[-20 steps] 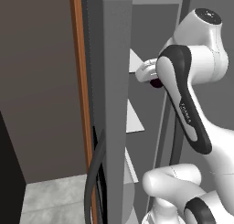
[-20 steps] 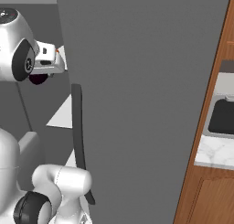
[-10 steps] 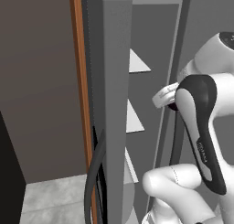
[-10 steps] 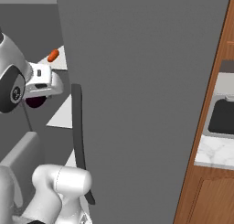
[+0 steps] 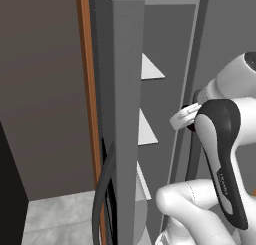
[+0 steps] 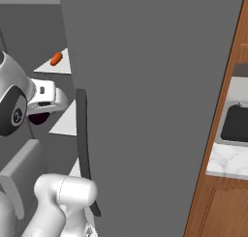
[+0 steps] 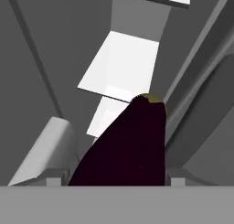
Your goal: Take the eggplant and carrot out of the freezer and place them in the tupperware container on the counter. Then put the tupperware containing the vegetables back in the freezer.
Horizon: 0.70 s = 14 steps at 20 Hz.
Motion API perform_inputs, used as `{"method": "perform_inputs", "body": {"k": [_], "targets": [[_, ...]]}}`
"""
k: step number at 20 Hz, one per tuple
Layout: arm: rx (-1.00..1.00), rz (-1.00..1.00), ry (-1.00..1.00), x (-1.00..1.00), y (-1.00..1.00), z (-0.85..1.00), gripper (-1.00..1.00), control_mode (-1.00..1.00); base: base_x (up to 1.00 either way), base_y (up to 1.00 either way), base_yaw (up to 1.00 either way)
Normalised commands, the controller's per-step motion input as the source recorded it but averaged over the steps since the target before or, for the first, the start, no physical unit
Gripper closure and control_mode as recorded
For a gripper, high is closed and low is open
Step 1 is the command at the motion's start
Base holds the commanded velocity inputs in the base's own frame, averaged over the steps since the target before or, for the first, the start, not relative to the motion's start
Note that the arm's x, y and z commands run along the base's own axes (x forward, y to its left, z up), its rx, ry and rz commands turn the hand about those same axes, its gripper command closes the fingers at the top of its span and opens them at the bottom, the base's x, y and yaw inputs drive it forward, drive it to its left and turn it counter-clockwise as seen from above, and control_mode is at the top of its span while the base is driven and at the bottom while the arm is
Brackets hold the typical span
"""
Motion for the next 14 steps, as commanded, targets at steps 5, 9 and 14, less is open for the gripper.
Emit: {"method": "perform_inputs", "body": {"k": [5,9,14], "targets": [[0.0,0.0,0.01,-0.02,0.0,-0.02,1.0,1.0,-0.42,0.0,0.0],[0.0,0.0,0.0,0.0,0.0,0.0,1.0,1.0,-1.0,-0.12,-0.03],[0.0,0.0,0.0,0.0,0.0,0.0,1.0,1.0,-0.68,-0.54,-0.24]]}}
